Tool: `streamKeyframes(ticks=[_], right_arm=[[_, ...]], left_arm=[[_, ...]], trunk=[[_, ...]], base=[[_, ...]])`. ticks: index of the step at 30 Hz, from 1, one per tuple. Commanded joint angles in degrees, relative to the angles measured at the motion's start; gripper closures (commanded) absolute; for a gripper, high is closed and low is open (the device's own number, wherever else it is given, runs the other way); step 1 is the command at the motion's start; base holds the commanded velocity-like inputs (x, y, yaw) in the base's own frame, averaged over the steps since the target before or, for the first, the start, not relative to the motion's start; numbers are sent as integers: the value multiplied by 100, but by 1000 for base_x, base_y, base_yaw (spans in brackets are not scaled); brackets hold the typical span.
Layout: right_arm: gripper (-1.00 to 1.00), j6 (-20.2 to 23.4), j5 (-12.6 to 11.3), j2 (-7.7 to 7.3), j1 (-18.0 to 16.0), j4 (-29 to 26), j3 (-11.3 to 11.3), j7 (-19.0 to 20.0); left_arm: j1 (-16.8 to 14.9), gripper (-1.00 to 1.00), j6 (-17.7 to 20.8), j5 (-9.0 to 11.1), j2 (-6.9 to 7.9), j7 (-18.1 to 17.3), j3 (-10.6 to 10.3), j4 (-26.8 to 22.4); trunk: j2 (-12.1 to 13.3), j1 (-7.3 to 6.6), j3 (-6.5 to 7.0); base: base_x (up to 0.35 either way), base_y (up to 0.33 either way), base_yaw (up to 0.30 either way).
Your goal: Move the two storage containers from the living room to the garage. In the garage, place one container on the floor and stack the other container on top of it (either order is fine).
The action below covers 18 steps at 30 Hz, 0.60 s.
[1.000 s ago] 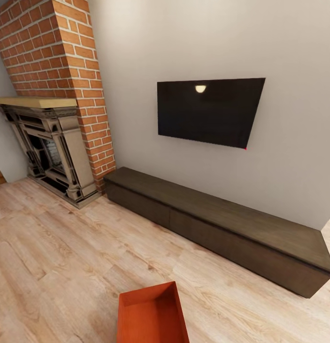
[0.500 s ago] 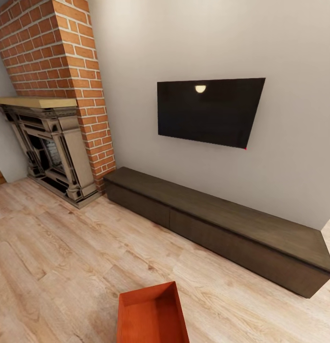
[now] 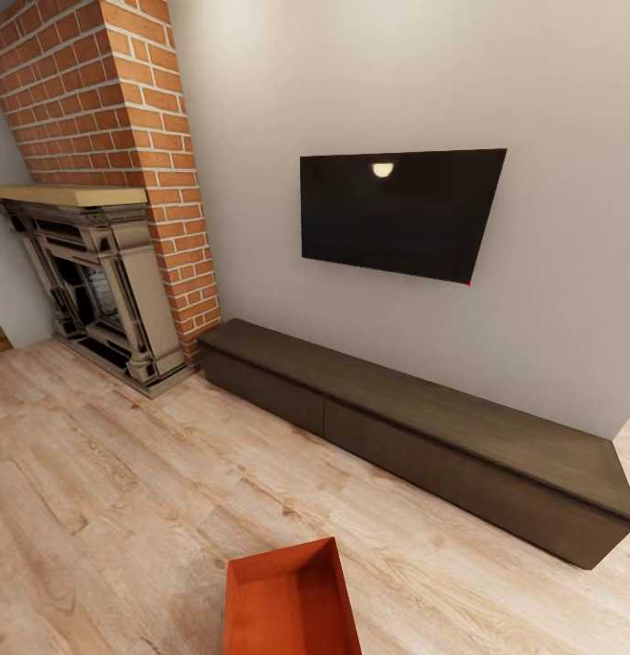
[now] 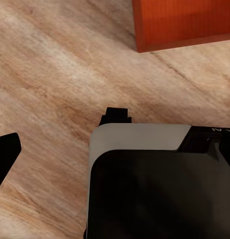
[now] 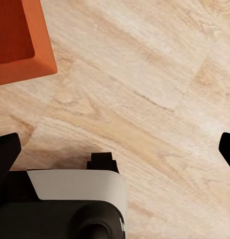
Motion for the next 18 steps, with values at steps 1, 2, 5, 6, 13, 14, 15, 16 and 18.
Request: streamKeyframes(ticks=[1,2,5,6,13,14,15,16,18], right_arm=[[-100,-27,-28,2,-7,15,39,-12],[-100,-22,-28,2,-7,16,39,-2],[-100,37,-18,7,-7,22,59,31],[-100,170,42,8,-7,21,92,30],[-100,4410,280,854,-1406,-1561,212,-654],[-100,4625,268,967,-1796,-1597,212,-919],[-100,4712,260,1018,-2015,-1608,212,-1053],[-100,4744,256,1036,-2114,-1612,212,-1109],[-100,4828,245,1074,-2465,-1615,212,-1272]], left_arm=[[-9,-100,-34,59,-4,2,-33,21],[-9,-100,-34,61,-8,4,-31,20],[-9,-100,-6,70,-6,19,-9,17],[-9,-100,11,73,-8,28,-4,17],[-612,-100,3350,78,-80,59,392,-2016],[-635,-100,3810,69,-127,77,542,-2582],[-647,-100,4031,62,-172,120,601,-2866],[-658,-100,4114,60,-197,163,621,-2980],[-792,-100,4311,57,-266,526,676,-3247]], trunk=[[-4,0,-6],[-4,0,-6],[-4,0,-6],[-4,0,-6],[-4,0,-6],[-4,0,-6],[-4,0,-6],[-4,0,-6],[-4,0,-6]], base=[[0,0,0],[0,0,0],[0,0,0],[0,0,0],[0,0,0],[0,0,0],[0,0,0],[0,0,0],[0,0,0]])
